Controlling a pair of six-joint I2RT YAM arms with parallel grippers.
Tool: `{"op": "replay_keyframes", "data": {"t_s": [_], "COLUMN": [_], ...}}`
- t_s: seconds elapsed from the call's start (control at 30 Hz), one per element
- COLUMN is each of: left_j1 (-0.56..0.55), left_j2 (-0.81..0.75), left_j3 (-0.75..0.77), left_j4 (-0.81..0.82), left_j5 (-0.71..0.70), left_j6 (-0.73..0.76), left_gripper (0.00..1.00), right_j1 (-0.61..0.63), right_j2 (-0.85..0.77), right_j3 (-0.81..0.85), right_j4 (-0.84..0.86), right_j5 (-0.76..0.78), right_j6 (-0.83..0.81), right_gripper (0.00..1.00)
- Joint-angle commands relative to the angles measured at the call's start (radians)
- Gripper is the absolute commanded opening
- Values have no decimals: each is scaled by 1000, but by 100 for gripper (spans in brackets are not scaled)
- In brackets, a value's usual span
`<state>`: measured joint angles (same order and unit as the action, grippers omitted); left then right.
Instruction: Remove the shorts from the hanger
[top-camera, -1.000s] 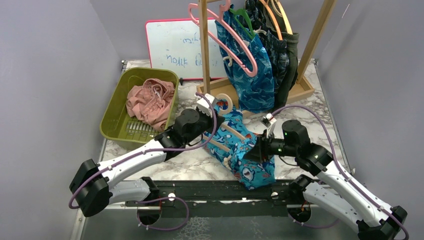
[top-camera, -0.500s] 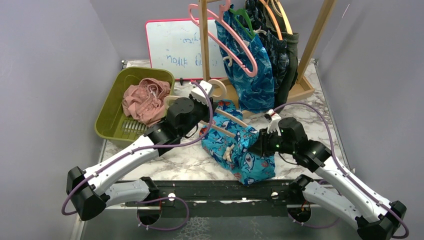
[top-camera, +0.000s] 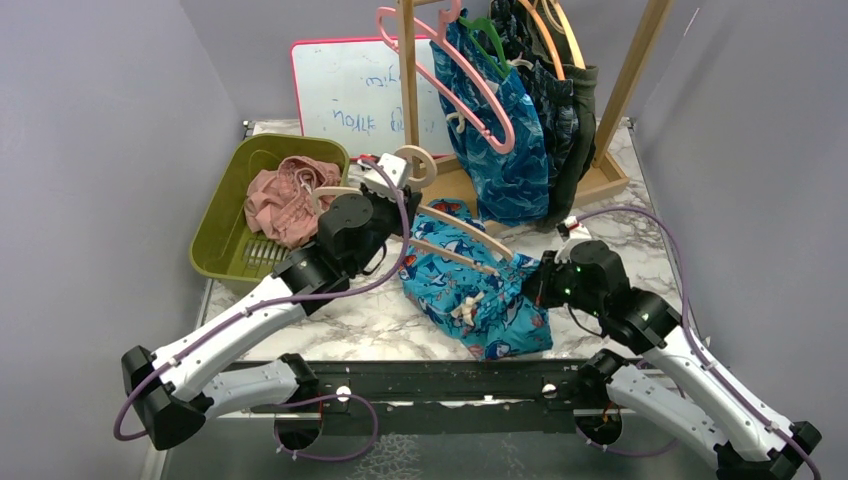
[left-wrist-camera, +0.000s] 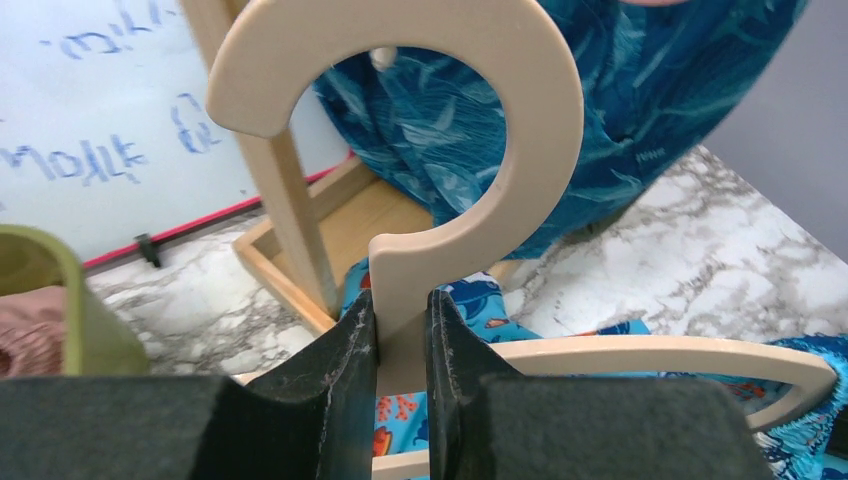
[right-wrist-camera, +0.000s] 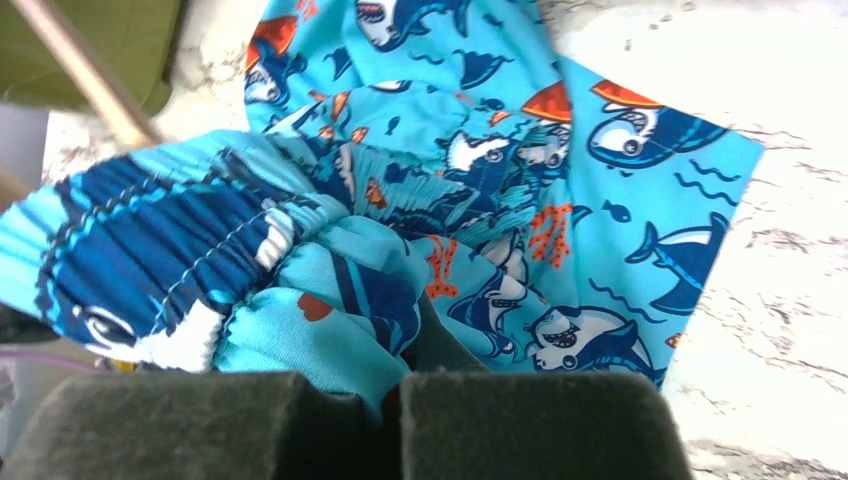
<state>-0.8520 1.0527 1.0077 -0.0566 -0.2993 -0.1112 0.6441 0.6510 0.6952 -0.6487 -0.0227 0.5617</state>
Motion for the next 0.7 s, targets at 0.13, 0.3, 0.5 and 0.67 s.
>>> {"op": "replay_keyframes", "data": {"t_s": [0.13, 0.3, 0.5, 0.67], "left_j1": [2, 2, 2, 2], "left_j2": [-183, -221, -317, -351], "left_j3": [8, 24, -18, -21], "left_j4": [10, -57, -63, -70], "left_j5": [-140, -116, -149, -146], "left_j6": [-23, -59, -91, -108], "left_gripper": [0, 0, 0, 0], "right_j1": [3, 2, 7, 25], "right_j2": [42, 128, 302, 357], "right_j3": [-42, -62, 4, 142], "right_j4": [42, 219, 480, 595], "right_j5": [99, -107, -392, -468], "right_j6": [76, 63, 80, 48], "right_gripper": [1, 1, 1, 1]}}
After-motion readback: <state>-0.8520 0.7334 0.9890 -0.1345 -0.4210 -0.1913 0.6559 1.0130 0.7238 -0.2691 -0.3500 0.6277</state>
